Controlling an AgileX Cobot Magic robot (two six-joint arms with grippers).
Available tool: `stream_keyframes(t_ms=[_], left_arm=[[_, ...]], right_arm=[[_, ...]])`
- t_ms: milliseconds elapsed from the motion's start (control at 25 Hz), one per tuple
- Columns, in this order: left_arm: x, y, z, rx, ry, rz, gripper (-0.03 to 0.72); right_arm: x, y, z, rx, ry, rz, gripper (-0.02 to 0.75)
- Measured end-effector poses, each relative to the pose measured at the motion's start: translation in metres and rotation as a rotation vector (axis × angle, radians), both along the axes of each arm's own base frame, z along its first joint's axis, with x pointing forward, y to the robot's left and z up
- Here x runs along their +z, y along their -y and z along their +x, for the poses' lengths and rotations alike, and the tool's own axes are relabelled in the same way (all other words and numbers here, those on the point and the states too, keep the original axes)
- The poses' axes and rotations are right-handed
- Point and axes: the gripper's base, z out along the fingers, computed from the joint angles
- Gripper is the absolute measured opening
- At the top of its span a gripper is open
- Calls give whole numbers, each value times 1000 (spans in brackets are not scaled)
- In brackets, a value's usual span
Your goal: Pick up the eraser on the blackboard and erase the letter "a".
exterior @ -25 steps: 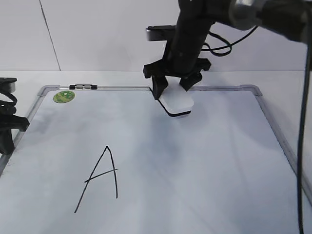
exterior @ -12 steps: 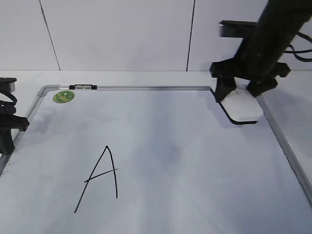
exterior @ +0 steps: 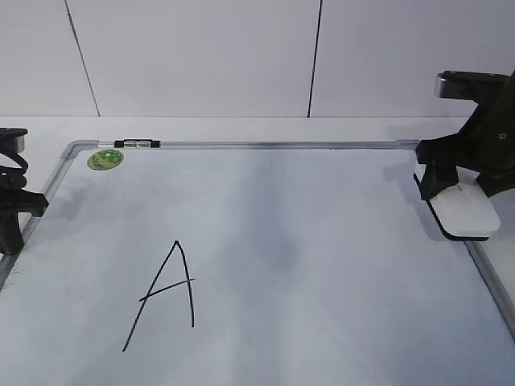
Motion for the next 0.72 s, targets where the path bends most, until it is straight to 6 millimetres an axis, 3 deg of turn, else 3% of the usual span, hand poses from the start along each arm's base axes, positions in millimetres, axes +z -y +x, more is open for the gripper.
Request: stream_keyframes(t_ms=[280,720], left_arm=[[0,0,0,2,0,-3,17],[0,0,0,2,1,-3,17]], right_arm=[[2,0,6,21,67,-4,532],[-24,0,6,35,8,-17,532]])
